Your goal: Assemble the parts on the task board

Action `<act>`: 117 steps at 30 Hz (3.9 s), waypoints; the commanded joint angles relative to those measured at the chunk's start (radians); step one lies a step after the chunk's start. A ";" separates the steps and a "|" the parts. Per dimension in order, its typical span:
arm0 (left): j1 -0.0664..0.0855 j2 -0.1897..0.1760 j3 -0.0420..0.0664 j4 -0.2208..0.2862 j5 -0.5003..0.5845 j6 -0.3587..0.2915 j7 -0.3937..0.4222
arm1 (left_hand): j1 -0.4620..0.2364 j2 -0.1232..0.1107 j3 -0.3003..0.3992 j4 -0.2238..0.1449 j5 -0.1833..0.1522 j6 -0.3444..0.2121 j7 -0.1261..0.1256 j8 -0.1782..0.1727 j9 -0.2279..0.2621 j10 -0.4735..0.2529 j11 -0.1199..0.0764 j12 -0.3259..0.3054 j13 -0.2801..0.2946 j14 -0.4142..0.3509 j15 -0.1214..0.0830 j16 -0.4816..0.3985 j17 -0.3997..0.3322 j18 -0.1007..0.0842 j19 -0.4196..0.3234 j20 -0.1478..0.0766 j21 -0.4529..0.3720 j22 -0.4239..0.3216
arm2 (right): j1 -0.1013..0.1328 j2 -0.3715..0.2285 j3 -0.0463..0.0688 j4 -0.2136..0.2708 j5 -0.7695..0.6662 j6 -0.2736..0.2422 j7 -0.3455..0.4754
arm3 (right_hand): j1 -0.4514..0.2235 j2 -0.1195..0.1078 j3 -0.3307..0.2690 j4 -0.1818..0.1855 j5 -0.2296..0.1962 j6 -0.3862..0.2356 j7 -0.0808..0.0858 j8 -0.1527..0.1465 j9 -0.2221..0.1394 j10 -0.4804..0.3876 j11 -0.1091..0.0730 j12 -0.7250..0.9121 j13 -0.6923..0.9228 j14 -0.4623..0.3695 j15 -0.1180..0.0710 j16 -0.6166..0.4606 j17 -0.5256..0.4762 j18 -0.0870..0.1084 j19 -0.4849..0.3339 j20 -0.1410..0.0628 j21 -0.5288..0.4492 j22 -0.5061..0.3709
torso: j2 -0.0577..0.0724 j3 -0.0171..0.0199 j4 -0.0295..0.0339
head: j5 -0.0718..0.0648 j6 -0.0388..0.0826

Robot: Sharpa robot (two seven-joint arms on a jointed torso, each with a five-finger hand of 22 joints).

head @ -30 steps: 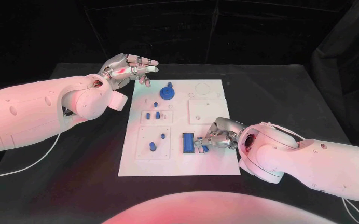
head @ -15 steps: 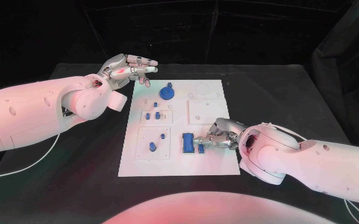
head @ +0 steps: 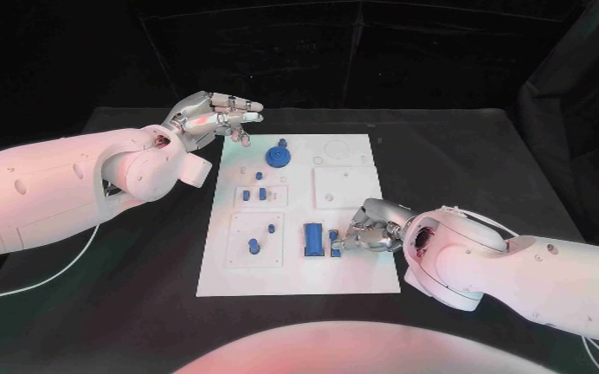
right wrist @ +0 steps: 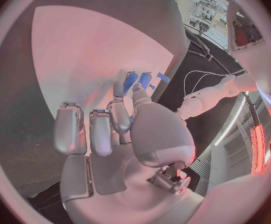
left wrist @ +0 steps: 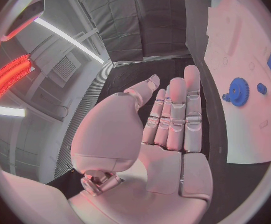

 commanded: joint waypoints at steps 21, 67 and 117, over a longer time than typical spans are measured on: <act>0.002 0.004 0.000 -0.010 0.003 0.004 -0.014 | 0.009 0.017 -0.003 -0.005 0.000 -0.005 0.005 0.005 -0.001 -0.009 0.003 0.006 -0.002 -0.008 0.000 0.000 -0.004 0.014 -0.003 0.002 -0.007 -0.003 | 0.001 -0.028 0.000 0.016 0.006 0.073 0.048 | -0.017 0.017 -0.049 0.021 -0.014 -0.013 0.002 0.007 0.004 -0.002 0.006 -0.007 -0.001 0.070 -0.002 -0.003 0.085 0.002 -0.001 0.005 -0.002 -0.003 | 0.001 -0.0008 0.0008 | -0.001 0.001; 0.001 0.003 0.000 -0.013 0.003 0.007 -0.019 | 0.009 0.017 -0.003 -0.005 0.000 -0.005 0.005 0.005 -0.001 -0.009 0.003 0.006 -0.002 -0.008 0.000 0.000 -0.004 0.014 -0.003 0.002 -0.007 -0.003 | 0.001 -0.039 0.000 0.017 0.033 0.124 0.096 | 0.020 0.025 -0.087 0.012 -0.023 -0.014 0.001 0.013 0.011 -0.001 0.004 -0.004 0.005 0.071 -0.003 -0.002 0.088 0.001 0.000 0.005 -0.002 0.000 | 0.001 -0.0008 0.0017 | 0.001 0.001; 0.001 0.000 0.000 -0.006 0.003 0.009 0.000 | 0.003 0.016 -0.008 -0.004 -0.001 -0.008 0.006 0.006 -0.001 -0.013 0.004 0.010 -0.003 -0.011 0.002 0.002 -0.007 0.013 -0.004 0.003 -0.010 -0.005 | 0.013 -0.051 0.004 -0.037 0.226 0.015 0.351 | 0.063 0.017 -0.157 -0.024 -0.082 -0.112 0.037 -0.031 -0.003 -0.066 0.035 -0.126 -0.070 0.046 0.020 -0.085 -0.006 0.027 -0.082 0.022 -0.080 -0.122 | -0.009 -0.0028 0.0004 | -0.005 0.028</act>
